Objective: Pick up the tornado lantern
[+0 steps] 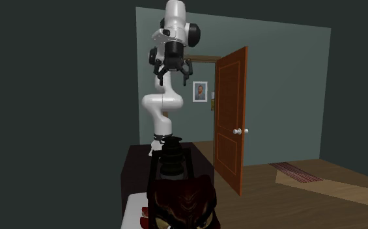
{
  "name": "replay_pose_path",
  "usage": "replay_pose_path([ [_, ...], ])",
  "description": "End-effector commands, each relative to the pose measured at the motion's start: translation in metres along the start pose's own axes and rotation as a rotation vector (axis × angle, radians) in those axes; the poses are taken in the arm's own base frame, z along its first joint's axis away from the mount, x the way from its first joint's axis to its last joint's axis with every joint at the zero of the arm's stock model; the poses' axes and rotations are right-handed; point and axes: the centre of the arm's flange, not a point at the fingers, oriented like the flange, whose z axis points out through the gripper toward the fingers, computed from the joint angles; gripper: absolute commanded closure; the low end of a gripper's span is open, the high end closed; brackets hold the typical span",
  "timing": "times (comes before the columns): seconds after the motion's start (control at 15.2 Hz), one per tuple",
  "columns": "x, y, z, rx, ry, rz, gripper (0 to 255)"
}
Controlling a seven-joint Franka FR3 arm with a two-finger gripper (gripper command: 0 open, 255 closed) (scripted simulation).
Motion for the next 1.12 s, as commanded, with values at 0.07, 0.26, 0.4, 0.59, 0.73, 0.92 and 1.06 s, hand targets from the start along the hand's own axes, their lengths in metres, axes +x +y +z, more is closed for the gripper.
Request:
replay_pose_path([
  [0.07,0.014,-0.005,0.039,-0.048,-0.015,0.16,0],
  [0.26,0.027,-0.007,0.078,-0.097,-0.031,0.313,0],
  [0.4,0.036,-0.006,0.104,-0.129,-0.042,0.415,0],
  [0.59,0.047,-0.001,0.143,-0.177,-0.058,0.568,0],
  [0.73,0.054,0.004,0.169,-0.209,-0.069,0.67,0],
  [0.92,0.063,0.015,0.207,-0.257,-0.085,0.822,0],
  [1.06,0.068,0.023,0.233,-0.29,-0.096,0.924,0],
])
